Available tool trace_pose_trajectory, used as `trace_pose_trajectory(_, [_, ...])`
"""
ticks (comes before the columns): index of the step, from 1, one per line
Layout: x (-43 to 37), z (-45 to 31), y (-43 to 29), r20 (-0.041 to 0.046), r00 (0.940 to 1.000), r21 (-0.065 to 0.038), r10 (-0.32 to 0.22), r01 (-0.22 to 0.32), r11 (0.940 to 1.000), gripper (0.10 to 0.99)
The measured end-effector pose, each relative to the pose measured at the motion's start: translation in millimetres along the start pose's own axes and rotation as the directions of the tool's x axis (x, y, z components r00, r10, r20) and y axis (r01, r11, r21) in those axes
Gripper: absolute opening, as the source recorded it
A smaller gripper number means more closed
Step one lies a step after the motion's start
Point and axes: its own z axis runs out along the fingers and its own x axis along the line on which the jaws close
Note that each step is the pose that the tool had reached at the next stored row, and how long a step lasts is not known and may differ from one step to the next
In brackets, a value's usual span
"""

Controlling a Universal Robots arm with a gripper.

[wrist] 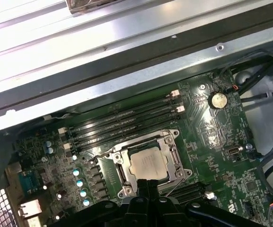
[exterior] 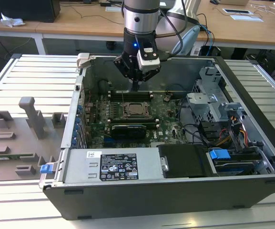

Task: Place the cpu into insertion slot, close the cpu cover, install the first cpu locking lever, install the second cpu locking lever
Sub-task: 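Install the first cpu locking lever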

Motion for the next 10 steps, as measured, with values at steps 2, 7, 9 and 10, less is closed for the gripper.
trace_pose_trajectory(2, [0.0,0.0,0.0,0.0,0.9999,0.0,-0.013,0.013,0.9999,0.106])
trace_pose_trajectory(7, [0.0,0.0,0.0,0.0,0.9989,0.0,-0.047,0.047,0.9989,0.106])
trace_pose_trajectory(9, [0.0,0.0,0.0,0.0,0.9983,0.0,-0.059,0.059,0.9983,0.106])
trace_pose_trajectory(10, [0.0,0.0,0.0,0.0,0.9976,0.0,-0.069,0.069,0.9976,0.106])
